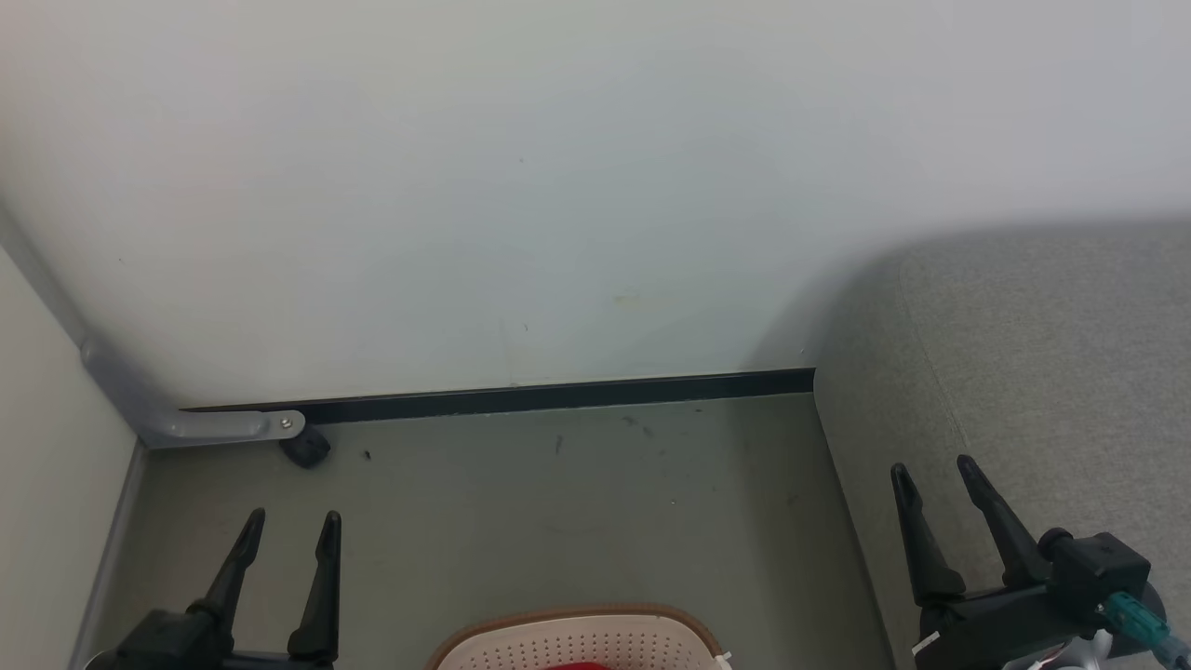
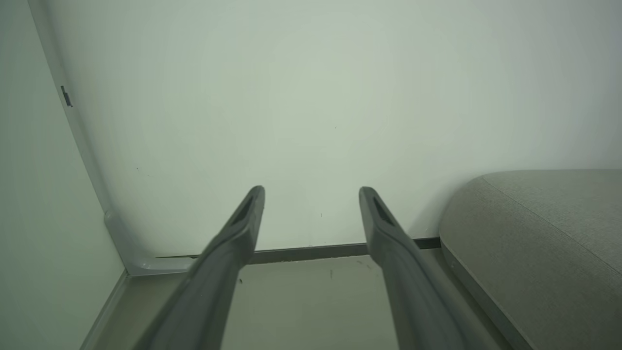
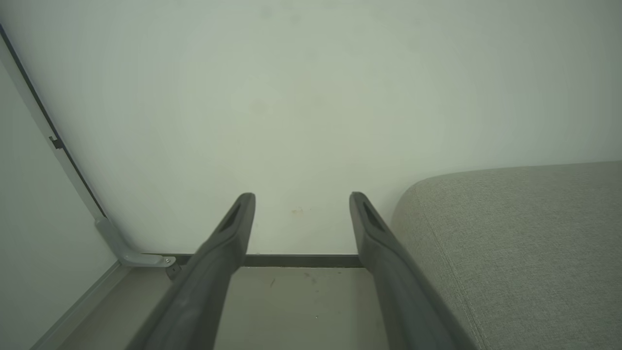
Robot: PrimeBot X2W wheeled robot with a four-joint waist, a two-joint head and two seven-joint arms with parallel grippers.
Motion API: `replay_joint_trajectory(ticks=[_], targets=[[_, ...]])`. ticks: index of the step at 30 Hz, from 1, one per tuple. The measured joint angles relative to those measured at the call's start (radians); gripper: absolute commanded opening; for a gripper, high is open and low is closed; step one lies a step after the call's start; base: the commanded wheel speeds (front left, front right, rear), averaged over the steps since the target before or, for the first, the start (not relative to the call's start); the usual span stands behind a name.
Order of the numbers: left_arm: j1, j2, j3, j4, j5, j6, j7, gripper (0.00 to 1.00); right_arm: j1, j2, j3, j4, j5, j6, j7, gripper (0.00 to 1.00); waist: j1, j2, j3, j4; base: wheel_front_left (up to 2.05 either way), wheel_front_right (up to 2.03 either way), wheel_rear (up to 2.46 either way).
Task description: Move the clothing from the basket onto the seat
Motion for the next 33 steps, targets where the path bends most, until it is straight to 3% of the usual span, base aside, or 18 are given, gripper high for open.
replay_joint_trajectory(ticks=[13,33], targets=[[0.0,0.0,-0.003,0.054,-0.002,-0.016,0.0,1.0,0.002,0.028,-0.011,-0.046,-0.009,-0.001,0.0,1.0,0.0,0.0,0.072,-0.015,0.0,0.0,0.0],[-0.198,0.036,-0.103,0.247,-0.016,-0.039,0.002,1.0,-0.094,0.104,-0.017,-0.112,-0.063,-0.024,-0.002,1.0,0.0001,0.0001,0.344,-0.08,0.0,0.0,0.0]])
